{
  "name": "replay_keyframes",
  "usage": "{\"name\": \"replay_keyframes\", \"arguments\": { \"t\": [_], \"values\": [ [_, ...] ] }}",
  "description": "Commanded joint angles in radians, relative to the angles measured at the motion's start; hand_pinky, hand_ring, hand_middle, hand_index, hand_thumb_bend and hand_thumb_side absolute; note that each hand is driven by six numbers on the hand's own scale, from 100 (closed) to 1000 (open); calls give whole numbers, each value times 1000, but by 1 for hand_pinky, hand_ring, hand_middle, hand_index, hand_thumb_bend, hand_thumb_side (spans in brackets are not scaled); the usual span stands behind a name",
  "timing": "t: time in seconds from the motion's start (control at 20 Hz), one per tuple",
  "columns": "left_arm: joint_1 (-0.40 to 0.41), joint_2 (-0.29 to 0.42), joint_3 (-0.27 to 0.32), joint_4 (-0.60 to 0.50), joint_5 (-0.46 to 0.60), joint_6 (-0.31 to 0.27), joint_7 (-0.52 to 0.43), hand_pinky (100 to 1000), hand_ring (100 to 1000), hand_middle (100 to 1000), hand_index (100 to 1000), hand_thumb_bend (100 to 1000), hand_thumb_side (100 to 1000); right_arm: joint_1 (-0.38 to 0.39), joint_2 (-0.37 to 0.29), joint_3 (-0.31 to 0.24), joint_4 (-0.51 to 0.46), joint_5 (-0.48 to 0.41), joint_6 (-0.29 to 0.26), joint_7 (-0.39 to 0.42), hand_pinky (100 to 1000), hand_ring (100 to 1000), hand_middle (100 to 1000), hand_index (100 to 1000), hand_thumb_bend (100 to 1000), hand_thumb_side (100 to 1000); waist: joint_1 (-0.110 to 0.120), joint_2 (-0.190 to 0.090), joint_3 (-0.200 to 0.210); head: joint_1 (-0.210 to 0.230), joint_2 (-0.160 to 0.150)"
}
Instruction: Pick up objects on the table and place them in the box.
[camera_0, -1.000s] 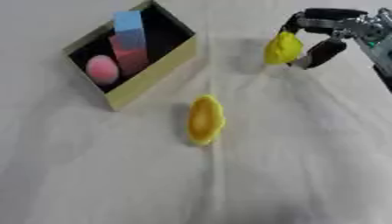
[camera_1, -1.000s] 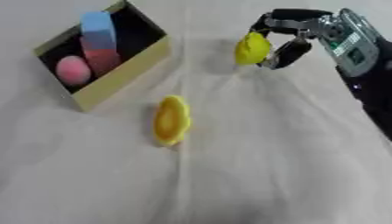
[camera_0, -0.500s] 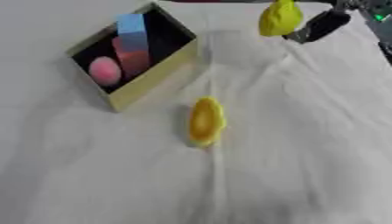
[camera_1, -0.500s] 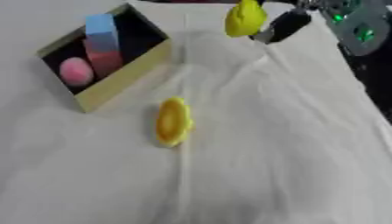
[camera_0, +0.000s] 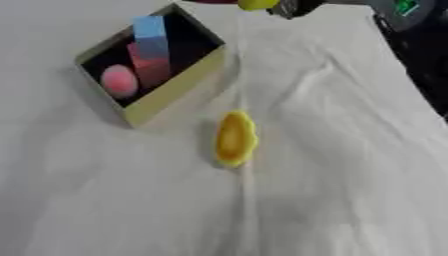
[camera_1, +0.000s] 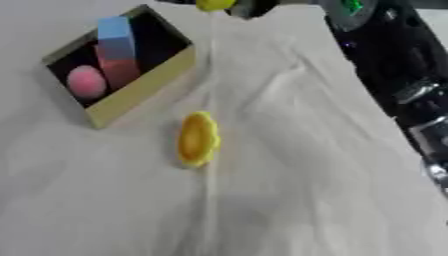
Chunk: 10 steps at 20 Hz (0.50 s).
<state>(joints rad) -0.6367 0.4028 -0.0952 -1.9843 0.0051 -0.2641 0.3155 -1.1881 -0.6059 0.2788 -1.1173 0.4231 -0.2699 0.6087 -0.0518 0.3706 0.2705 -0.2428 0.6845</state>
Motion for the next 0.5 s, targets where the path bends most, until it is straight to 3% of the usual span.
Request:
{"name": "replay_keyframes", "arguments": {
  "t": [0.05, 0.5],
  "values": [
    [-22, 4, 2, -16, 4, -3, -6, 687, 781, 657, 802, 514, 524, -44, 40, -6, 60, 49, -9, -13, 750, 639, 432, 534, 100, 100, 1, -25, 6, -6, -12],
    [-47, -5, 0, -16, 10, -9, -9, 688, 781, 658, 803, 518, 519, -67, 125, -23, 175, 158, -64, -38, 753, 646, 442, 543, 100, 100, -12, -14, 41, -23, -24]
  ]
}}
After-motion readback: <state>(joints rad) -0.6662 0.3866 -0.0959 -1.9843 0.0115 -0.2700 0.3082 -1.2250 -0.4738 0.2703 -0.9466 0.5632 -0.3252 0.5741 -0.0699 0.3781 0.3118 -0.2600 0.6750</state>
